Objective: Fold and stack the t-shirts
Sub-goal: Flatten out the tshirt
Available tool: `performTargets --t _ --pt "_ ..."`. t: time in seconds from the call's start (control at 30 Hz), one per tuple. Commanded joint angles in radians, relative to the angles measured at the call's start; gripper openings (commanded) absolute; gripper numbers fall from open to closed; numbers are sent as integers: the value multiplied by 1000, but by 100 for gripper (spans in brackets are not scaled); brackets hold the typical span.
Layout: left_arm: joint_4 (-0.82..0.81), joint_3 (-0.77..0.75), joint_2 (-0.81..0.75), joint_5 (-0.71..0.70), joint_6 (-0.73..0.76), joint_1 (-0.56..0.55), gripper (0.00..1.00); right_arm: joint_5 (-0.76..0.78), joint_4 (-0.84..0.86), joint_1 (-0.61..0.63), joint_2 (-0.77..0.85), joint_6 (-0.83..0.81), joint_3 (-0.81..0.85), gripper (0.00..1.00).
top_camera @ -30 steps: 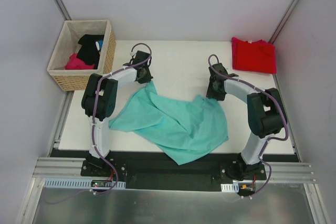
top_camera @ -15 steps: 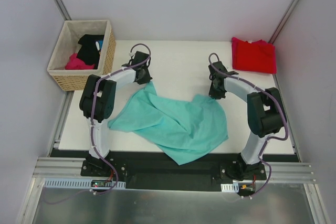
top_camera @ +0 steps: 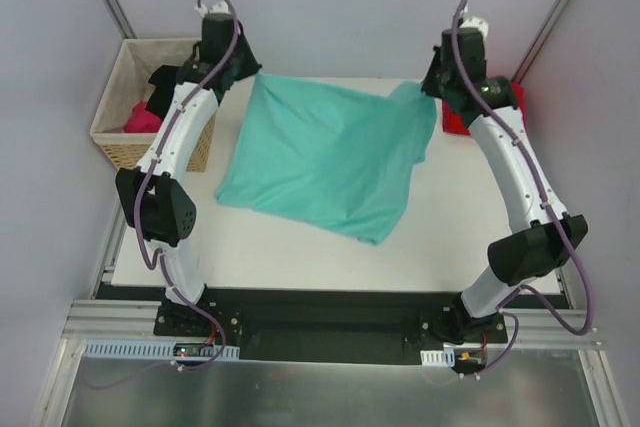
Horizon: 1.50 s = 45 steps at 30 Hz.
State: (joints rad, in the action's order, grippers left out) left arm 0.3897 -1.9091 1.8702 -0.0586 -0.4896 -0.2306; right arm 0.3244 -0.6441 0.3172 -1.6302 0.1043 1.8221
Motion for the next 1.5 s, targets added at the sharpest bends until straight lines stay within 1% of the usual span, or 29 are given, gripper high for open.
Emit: performTargets --t 0.0,0.13,0.27,0.3,0.33,0.4,0.43,0.47,0.5,0.53,0.57,0.6,0.63,0.7,0.77,0.83,0.87,0.9,0.93,0.97,1.0,1.07,1.17,1.2,1.27,1.3,1.37,1.4,1.47 --pt "136 -198 3 20 29 74 1 -15 -112 -43 -28 -61 164 1" --pt "141 -184 -138 -3 42 96 1 -57 -14 -43 128 -72 97 1" --pt "141 -105 -293 32 23 94 1 -113 -55 -17 228 -83 125 1" --pt "138 -78 -331 49 16 94 1 -110 -63 24 260 -90 105 1" --pt "135 5 -420 92 8 93 1 -99 -57 54 307 -97 70 1" --pt "98 135 -527 121 -21 74 1 -59 -34 150 481 -72 -137 1" --pt "84 298 -645 123 -30 62 1 -58 7 181 544 -17 -226 1" --pt "74 385 -705 112 -49 53 1 -56 23 204 602 17 -424 1" --pt "61 560 -767 103 -61 41 1 -68 40 241 725 41 -511 1" --pt "43 644 -881 103 -69 27 2 -65 37 259 771 73 -597 1" --pt "40 723 -935 100 -87 21 1 -52 14 279 817 92 -707 1" --pt "40 860 -986 103 -95 17 1 -21 -21 321 872 104 -757 1" --pt "41 924 -1081 108 -107 11 1 -13 -70 342 907 107 -799 1" --pt "41 1093 -1170 128 -135 -1 1 33 -127 397 961 146 -900 1" --pt "55 1186 -1275 128 -154 -18 2 53 -193 419 1053 185 -958 1" --pt "67 1307 -1359 132 -170 -24 6 53 -247 430 1137 192 -1029 1" --pt "92 1340 -1384 131 -197 -24 21 42 -264 430 1165 195 -1044 12" --pt "104 1390 -1425 137 -207 -24 33 39 -282 440 1187 224 -1057 28" --pt "119 1406 -1442 134 -219 -26 52 25 -275 453 1229 218 -1063 62" --pt "147 1415 -1454 129 -227 -26 98 25 -279 459 1240 231 -1052 82" --pt "159 1406 -1462 125 -222 -26 99 66 -295 461 1242 257 -1029 96" --pt "173 1366 -1444 100 -204 -26 99 85 -287 461 1198 227 -940 97" --pt "183 1210 -1349 69 -170 -26 99 140 -240 461 1063 138 -812 97" --pt "179 1111 -1274 63 -158 -26 99 180 -211 461 1025 120 -778 97" --pt "170 1005 -1179 31 -111 -26 99 217 -165 461 936 46 -683 97" --pt "166 890 -1069 37 -92 -26 99 260 -117 461 849 26 -649 97" --pt "156 782 -953 42 -57 -24 99 291 -76 451 738 -18 -554 97" --pt "147 697 -845 40 -49 -24 99 286 -43 439 627 -26 -523 97" --pt "112 629 -739 19 -37 -23 99 234 -20 366 526 -12 -465 97"
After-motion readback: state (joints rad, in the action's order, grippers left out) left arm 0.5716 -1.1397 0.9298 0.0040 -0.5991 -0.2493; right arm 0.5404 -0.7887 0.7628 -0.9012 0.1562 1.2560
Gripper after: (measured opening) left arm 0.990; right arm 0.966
